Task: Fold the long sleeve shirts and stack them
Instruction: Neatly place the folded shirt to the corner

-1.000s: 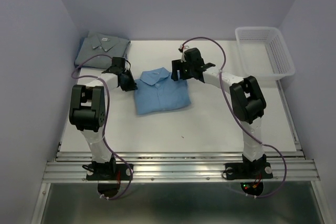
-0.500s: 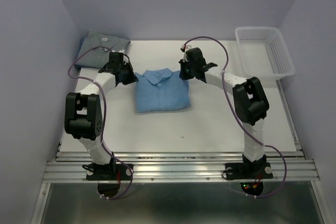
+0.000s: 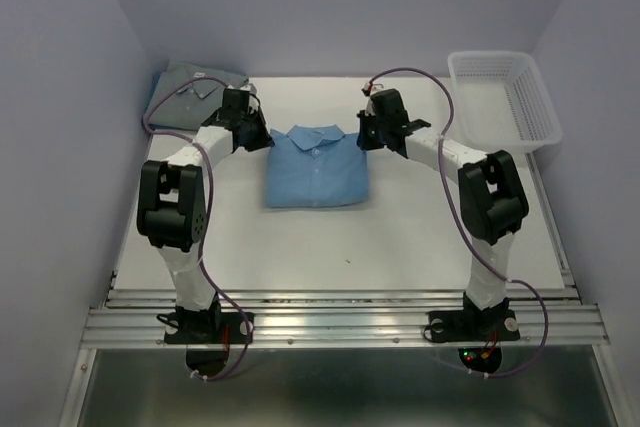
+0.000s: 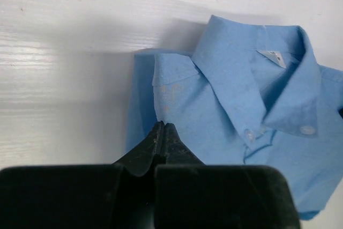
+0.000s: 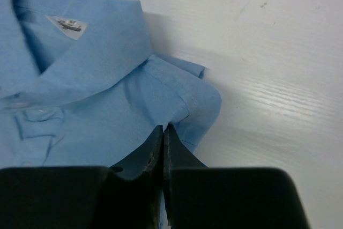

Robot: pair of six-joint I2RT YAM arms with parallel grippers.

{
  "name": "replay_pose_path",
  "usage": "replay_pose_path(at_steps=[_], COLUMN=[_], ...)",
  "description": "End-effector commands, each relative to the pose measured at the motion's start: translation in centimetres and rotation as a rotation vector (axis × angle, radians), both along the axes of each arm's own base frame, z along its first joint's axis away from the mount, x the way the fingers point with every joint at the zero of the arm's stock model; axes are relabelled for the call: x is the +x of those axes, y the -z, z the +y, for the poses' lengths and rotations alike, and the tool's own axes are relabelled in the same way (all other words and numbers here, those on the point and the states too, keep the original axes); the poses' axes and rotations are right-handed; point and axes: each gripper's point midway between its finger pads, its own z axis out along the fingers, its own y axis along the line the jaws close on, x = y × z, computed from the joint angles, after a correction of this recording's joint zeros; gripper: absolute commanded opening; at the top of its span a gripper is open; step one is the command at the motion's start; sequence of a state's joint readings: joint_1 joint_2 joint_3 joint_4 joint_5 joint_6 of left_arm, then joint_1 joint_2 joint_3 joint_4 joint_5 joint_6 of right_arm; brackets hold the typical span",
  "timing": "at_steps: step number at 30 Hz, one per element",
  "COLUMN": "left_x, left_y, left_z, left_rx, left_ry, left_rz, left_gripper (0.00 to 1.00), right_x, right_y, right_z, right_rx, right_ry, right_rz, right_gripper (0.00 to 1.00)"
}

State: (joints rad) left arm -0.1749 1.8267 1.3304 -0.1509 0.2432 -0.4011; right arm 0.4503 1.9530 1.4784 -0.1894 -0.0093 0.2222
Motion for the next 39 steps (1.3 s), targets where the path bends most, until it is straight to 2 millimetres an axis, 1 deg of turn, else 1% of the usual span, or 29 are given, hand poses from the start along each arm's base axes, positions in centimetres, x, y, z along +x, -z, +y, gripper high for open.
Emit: replay_pose_path(at_steps=[1, 3, 4, 6, 7, 8, 10, 11, 12, 13, 14, 15, 16, 17, 18, 19, 20, 21, 22, 23, 24, 25, 27, 28, 30, 31, 32, 35, 39], left_x=[1.2, 1.4, 1.7, 1.9, 1.9, 1.9, 1.8, 1.8, 1.8, 1.7, 1.6, 1.3, 1.1, 0.4, 0.0, -0.4, -1.2, -1.7, -2.4, -2.8, -4.0, -4.4, -5.9, -7.0, -8.4, -8.8, -9.2, -10.4, -12.0], left_y=[0.5, 1.5, 1.6, 3.4, 3.9, 4.5, 4.3, 3.1, 2.2, 0.6, -0.2, -0.9, -1.6, -2.6, -3.1, -3.5, -4.5, -5.0, -4.7, -5.2, -5.7, -5.3, -4.6, -3.4, -1.6, -0.8, 0.6, 3.6, 5.6], left_z=[1.4, 1.7, 1.6, 1.7, 1.7, 1.7, 1.5, 1.4, 1.2, 1.2, 1.2, 1.2, 1.4, 1.4, 1.5, 1.5, 1.4, 1.0, 0.1, -0.7, -2.7, -3.4, -5.9, -6.9, -7.9, -7.9, -7.8, -7.3, -6.9], left_rx=[0.070, 0.081, 0.083, 0.093, 0.099, 0.102, 0.093, 0.084, 0.074, 0.063, 0.056, 0.054, 0.052, 0.044, 0.042, 0.038, 0.025, 0.011, -0.008, -0.039, -0.114, -0.150, -0.213, -0.240, -0.239, -0.240, -0.238, -0.224, -0.217], left_ry=[-0.058, -0.068, -0.067, -0.063, -0.060, -0.058, -0.050, -0.049, -0.042, -0.043, -0.045, -0.046, -0.054, -0.061, -0.069, -0.074, -0.079, -0.073, -0.051, -0.030, 0.034, 0.057, 0.127, 0.165, 0.190, 0.179, 0.173, 0.159, 0.150], left_rz=[0.020, 0.036, 0.038, 0.080, 0.096, 0.120, 0.120, 0.096, 0.077, 0.044, 0.030, 0.019, 0.008, -0.003, -0.009, -0.016, -0.033, -0.043, -0.050, -0.068, -0.082, -0.071, -0.048, -0.021, 0.025, 0.045, 0.063, 0.128, 0.184], left_gripper=[0.00, 0.00, 0.00, 0.00, 0.00, 0.05, 0.26, 0.41, 0.47, 0.55, 0.58, 0.89, 0.99, 0.99, 0.99, 0.99, 0.99, 0.99, 0.99, 0.99, 0.99, 0.99, 0.99, 0.99, 0.99, 0.99, 0.99, 0.99, 0.99], right_x=[2.3, 3.0, 3.9, 4.5, 4.6, 4.5, 4.2, 3.9, 3.7, 3.2, 2.6, 2.1, 1.1, -0.1, -0.9, -2.3, -3.9, -4.9, -7.4, -8.5, -9.6, -10.6, -12.1, -12.5, -12.4, -12.1, -11.7, -11.8, -12.3], right_y=[2.6, 4.8, 4.8, 5.5, 5.6, 5.3, 3.2, 2.4, 1.3, -1.2, -2.3, -3.3, -3.3, -5.5, -6.1, -5.3, -7.6, -7.9, -6.5, -6.8, -7.8, -8.3, -7.3, -6.5, -4.3, -3.2, -0.9, 2.8, 6.8], right_z=[-0.7, -0.8, -1.3, -1.8, -1.7, -1.6, -0.9, -0.8, -0.6, -0.3, -0.3, -0.2, -0.3, 0.0, 0.0, 0.0, 1.0, 1.5, 2.2, 2.7, 3.7, 4.4, 5.1, 5.4, 5.3, 5.1, 4.8, 4.2, 2.8], right_rx=[-0.003, -0.014, -0.024, -0.035, -0.036, -0.039, -0.011, -0.004, 0.008, 0.038, 0.058, 0.073, 0.081, 0.122, 0.140, 0.159, 0.239, 0.283, 0.347, 0.395, 0.491, 0.526, 0.591, 0.609, 0.609, 0.594, 0.567, 0.526, 0.451], right_ry=[-0.020, -0.041, -0.023, -0.013, -0.014, -0.036, -0.084, -0.100, -0.111, -0.130, -0.135, -0.145, -0.153, -0.178, -0.188, -0.201, -0.259, -0.288, -0.354, -0.384, -0.439, -0.471, -0.507, -0.527, -0.486, -0.457, -0.410, -0.358, -0.263], right_rz=[0.028, 0.053, 0.041, 0.046, 0.045, 0.038, 0.006, -0.004, -0.018, -0.051, -0.059, -0.070, -0.058, -0.078, -0.076, -0.043, -0.063, -0.062, 0.003, 0.009, -0.019, 0.010, 0.040, 0.071, 0.125, 0.138, 0.175, 0.255, 0.331], right_gripper=[0.05, 0.11, 0.13, 0.17, 0.25, 0.27, 0.44, 0.57, 0.76, 0.84, 0.92, 1.00, 1.00, 1.00, 1.00, 1.00, 1.00, 1.00, 1.00, 1.00, 1.00, 1.00, 1.00, 1.00, 1.00, 1.00, 1.00, 1.00, 1.00])
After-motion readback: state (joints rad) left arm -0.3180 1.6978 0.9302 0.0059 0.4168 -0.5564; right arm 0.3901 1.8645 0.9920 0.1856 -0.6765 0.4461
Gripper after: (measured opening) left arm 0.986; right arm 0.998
